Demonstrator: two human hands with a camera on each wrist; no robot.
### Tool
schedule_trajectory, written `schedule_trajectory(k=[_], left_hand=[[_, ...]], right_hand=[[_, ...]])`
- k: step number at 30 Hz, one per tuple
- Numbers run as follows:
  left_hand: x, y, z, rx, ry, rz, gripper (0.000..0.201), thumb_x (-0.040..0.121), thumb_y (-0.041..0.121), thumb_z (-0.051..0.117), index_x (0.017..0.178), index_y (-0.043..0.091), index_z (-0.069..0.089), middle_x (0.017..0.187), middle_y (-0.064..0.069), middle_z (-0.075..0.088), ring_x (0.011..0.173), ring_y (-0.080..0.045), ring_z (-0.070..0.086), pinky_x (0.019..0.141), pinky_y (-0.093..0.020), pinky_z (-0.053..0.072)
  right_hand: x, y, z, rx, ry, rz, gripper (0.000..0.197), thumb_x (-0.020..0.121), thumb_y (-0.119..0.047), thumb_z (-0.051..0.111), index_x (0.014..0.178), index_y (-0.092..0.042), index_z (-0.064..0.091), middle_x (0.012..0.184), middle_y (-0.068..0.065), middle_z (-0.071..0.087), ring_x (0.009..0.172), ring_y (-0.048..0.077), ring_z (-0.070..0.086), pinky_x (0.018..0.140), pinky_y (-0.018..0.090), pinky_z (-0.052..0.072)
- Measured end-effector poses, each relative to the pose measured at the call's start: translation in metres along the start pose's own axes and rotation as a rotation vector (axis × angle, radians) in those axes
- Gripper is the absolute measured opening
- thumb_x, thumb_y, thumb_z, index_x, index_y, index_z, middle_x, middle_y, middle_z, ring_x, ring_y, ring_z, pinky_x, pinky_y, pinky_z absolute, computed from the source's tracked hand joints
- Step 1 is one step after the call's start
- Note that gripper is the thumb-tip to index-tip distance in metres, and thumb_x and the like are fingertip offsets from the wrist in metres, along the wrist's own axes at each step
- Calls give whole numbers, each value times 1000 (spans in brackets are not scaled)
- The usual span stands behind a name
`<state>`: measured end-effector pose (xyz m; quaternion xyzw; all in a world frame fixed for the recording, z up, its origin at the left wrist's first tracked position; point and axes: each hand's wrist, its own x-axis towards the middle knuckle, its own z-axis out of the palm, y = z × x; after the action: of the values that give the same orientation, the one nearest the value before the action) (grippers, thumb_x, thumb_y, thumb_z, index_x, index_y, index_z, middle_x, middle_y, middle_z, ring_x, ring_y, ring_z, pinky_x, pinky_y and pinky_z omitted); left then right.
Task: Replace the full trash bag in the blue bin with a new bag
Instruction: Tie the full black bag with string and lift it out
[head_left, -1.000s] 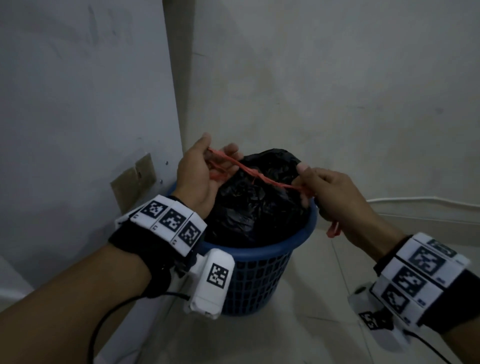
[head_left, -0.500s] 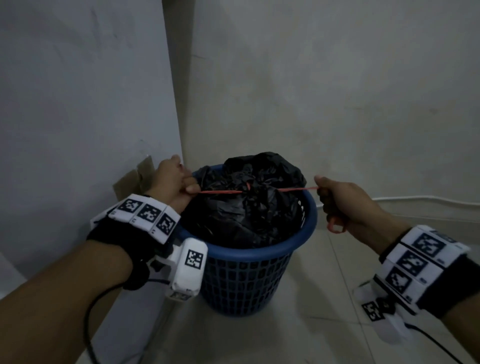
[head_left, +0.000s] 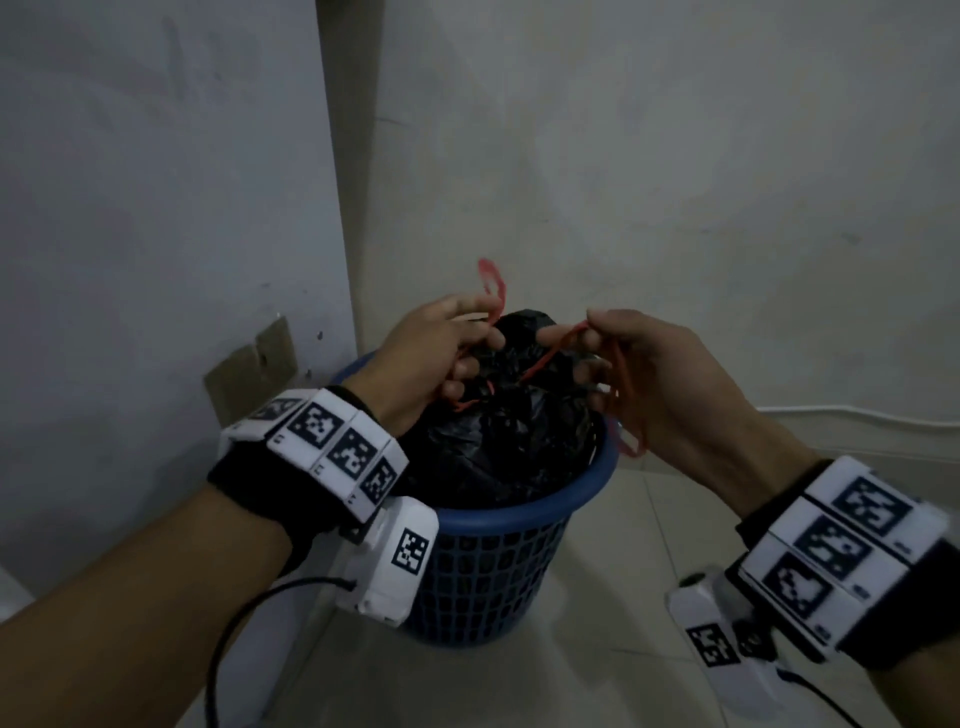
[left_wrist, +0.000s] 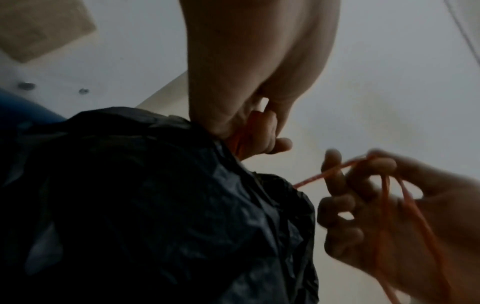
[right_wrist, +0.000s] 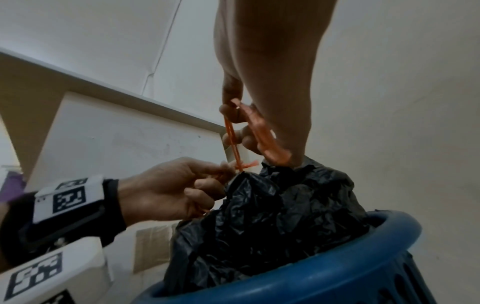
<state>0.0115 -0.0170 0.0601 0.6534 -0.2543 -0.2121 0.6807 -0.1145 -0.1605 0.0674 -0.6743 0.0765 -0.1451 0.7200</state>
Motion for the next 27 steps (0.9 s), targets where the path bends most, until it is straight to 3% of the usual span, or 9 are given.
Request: schedule_trajectory(k=[2,5,9,13,17,19,22,25,27], left_hand=[[-4,0,9,190,-18,17,20,93,9,50,110,15,58,80,-2,67,42,-8,37,34,-15,26],[-9,-3,19,420,-137,96,19,92,10,54,104,12,68,78,0,71,46,-9,46,42,-15,36],[-14,-10,23,624,-187,224,14,89,26,60,87,22,74,83,1,74,75,-13,68,78,-37,55],[-17,-13,25,623,-163,270,35,94,43,52,87,17,74,83,-10,73,77,-32,66,77,-49,51],[-16,-16,24,428,-192,259,37,93,33,48,87,5,71,91,-9,73,90,-27,68,91,-51,49],[-17,-13,25,295,-191,254,37,99,22,43,80,1,67,75,-4,71,72,-16,68,77,-31,55],[-21,-9,26,104,-127,160,43,102,21,35,75,0,60,41,4,47,35,-9,39,35,-16,31],[-15,-14,17,63,-5,170,46,102,31,31,84,8,67,42,0,38,37,-13,31,37,-18,23],[-12,-16,13,71,38,215,46,103,32,29,93,12,68,42,1,38,37,-12,32,37,-19,24]], right_hand=[[0,2,5,-59,40,-50,25,91,-30,52,87,-5,60,82,6,71,63,13,50,65,29,38],[1,5,11,-104,78,-131,29,82,-32,58,80,-5,69,101,34,64,72,27,57,73,42,43],[0,3,16,-66,73,-172,24,92,-17,55,89,-3,75,102,16,74,90,30,70,76,33,59],[3,2,16,-182,79,-231,25,94,-15,56,103,0,73,109,5,74,102,24,69,87,40,56],[4,9,18,-203,30,-252,26,97,-21,52,97,1,67,93,14,73,83,20,67,75,32,54],[4,14,20,-275,57,-280,27,100,-27,46,90,-6,58,76,5,65,71,13,61,68,26,50],[5,22,20,-465,82,-352,29,103,-37,36,89,-15,49,68,-14,57,64,4,54,64,20,44],[5,31,18,-570,91,-375,26,101,-41,40,86,-22,49,72,-19,58,68,2,54,65,30,44],[5,36,20,-609,80,-341,26,99,-43,43,89,-22,54,81,-3,65,75,13,61,70,41,49]])
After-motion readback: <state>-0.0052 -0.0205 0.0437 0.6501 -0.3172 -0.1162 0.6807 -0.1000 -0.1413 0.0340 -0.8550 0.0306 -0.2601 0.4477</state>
